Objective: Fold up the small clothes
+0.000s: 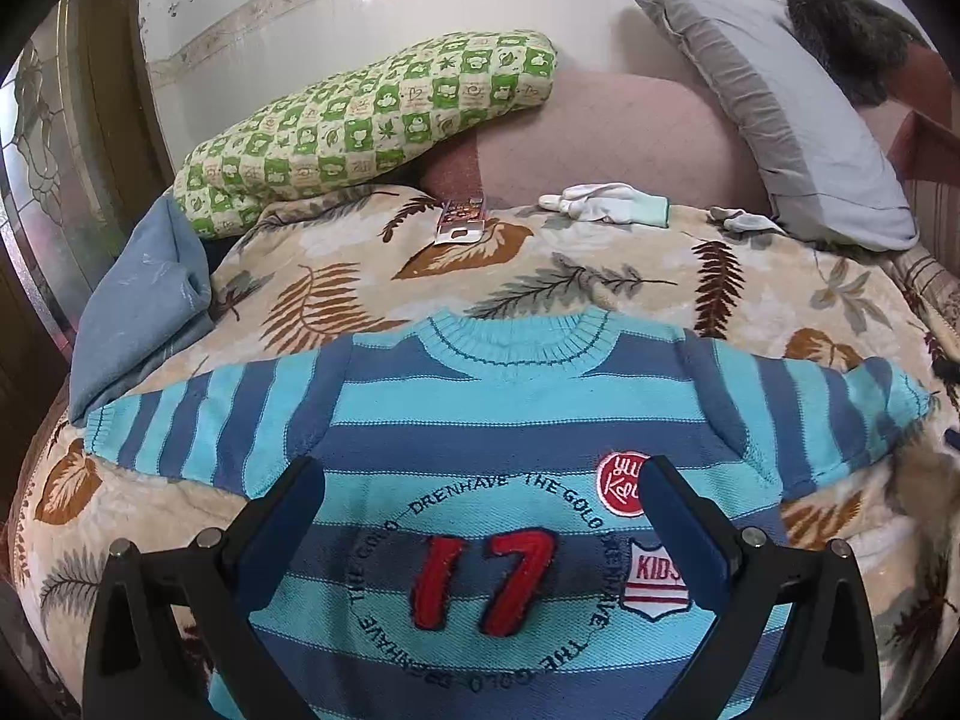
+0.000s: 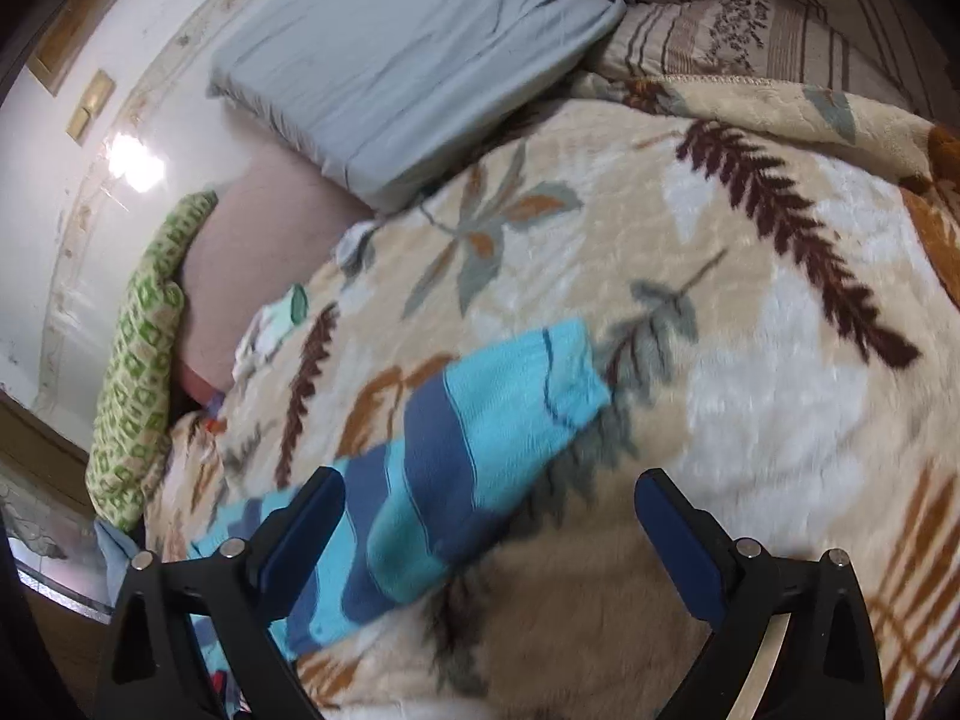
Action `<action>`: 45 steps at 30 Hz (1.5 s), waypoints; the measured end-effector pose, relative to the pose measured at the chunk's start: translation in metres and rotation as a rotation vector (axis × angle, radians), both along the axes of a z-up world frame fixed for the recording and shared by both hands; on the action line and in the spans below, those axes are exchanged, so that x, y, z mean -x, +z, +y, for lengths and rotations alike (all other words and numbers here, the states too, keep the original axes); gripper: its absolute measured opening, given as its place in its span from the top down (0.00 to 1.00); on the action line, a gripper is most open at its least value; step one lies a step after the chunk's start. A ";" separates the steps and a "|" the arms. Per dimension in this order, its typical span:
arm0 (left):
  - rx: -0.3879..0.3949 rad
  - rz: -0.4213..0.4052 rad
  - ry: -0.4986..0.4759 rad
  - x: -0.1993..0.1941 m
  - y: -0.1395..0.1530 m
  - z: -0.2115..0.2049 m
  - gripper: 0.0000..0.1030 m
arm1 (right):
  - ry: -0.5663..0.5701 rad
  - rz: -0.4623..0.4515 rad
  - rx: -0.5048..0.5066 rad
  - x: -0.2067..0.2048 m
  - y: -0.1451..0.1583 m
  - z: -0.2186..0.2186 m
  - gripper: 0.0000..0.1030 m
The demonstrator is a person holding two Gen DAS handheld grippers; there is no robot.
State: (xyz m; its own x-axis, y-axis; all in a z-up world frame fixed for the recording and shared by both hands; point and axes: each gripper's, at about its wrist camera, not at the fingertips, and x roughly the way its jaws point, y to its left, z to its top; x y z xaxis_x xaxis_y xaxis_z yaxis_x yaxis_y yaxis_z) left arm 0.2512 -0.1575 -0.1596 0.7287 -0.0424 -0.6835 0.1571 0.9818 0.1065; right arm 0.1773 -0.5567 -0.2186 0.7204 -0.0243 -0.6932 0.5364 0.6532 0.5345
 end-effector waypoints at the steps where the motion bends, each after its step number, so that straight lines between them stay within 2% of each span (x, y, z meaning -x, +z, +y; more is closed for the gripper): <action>1: -0.007 -0.005 -0.004 0.001 -0.001 -0.001 0.00 | -0.014 -0.013 0.025 0.001 0.004 -0.002 0.04; 3: -0.019 -0.011 -0.008 0.001 -0.002 -0.003 0.00 | -0.018 -0.053 0.080 0.003 0.013 -0.003 0.04; 5: -0.023 -0.012 -0.013 0.000 -0.003 -0.005 0.00 | 0.035 -0.093 0.048 -0.003 0.014 -0.007 0.04; 8: -0.041 -0.019 -0.017 0.001 -0.003 -0.009 0.00 | 0.077 -0.056 0.016 -0.012 0.008 -0.003 0.04; 14: -0.028 -0.036 -0.021 0.008 0.009 -0.008 0.00 | 0.207 -0.038 0.093 -0.021 0.028 0.049 0.04; 16: -0.011 -0.050 -0.019 0.015 0.018 -0.005 0.00 | 0.236 -0.024 0.167 -0.012 0.041 0.078 0.04; 19: 0.016 -0.077 -0.013 0.026 0.034 0.002 0.00 | 0.272 -0.009 0.370 0.001 0.068 0.131 0.04; 20: 0.023 -0.079 -0.011 0.028 0.037 0.003 0.00 | 0.286 -0.023 0.411 0.006 0.076 0.146 0.04; 27: 0.060 -0.141 0.012 0.050 0.068 0.019 0.00 | 0.312 -0.091 0.575 0.043 0.121 0.219 0.04; 35: 0.060 -0.161 0.021 0.064 0.084 0.028 0.00 | 0.317 -0.083 0.721 0.065 0.149 0.255 0.04; 38: 0.078 -0.166 0.031 0.068 0.089 0.036 0.00 | 0.317 -0.082 0.738 0.067 0.157 0.261 0.04; 45: 0.100 -0.178 0.063 0.077 0.096 0.052 0.00 | 0.404 -0.083 0.657 0.071 0.156 0.274 0.04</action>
